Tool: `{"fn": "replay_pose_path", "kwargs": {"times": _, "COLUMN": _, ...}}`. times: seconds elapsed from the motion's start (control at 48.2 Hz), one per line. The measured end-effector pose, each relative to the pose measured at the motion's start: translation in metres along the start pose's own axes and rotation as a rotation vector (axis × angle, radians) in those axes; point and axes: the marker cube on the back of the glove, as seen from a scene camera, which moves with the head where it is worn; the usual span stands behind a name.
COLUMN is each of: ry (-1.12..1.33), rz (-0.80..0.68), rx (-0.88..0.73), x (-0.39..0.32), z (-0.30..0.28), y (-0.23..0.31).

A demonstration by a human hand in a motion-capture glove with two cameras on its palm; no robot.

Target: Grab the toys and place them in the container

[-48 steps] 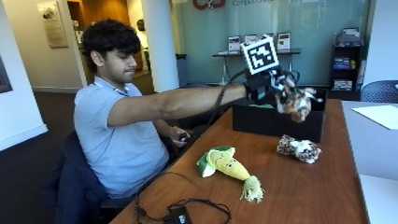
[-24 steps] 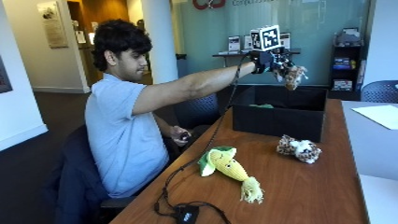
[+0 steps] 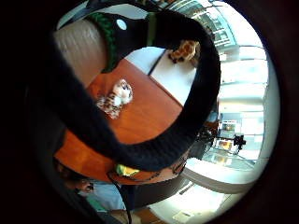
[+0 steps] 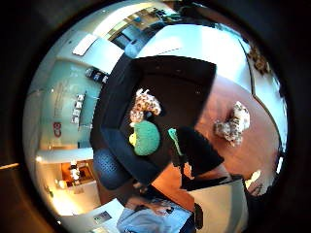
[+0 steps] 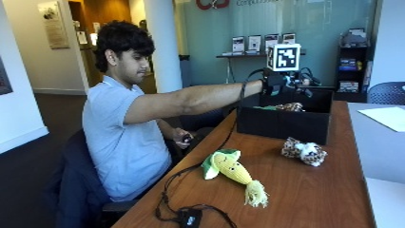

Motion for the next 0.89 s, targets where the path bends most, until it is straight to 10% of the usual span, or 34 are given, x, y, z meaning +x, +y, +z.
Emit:
{"fn": "replay_pose_path", "kwargs": {"times": 0.56, "ry": -0.080, "rz": 0.065, "rx": -0.358, "x": 0.061, "z": 0.193, "y": -0.022}}
{"fn": "replay_pose_path", "kwargs": {"times": 0.893, "ry": -0.074, "rz": 0.014, "rx": 0.031, "x": 0.061, "z": 0.169, "y": -0.024}}
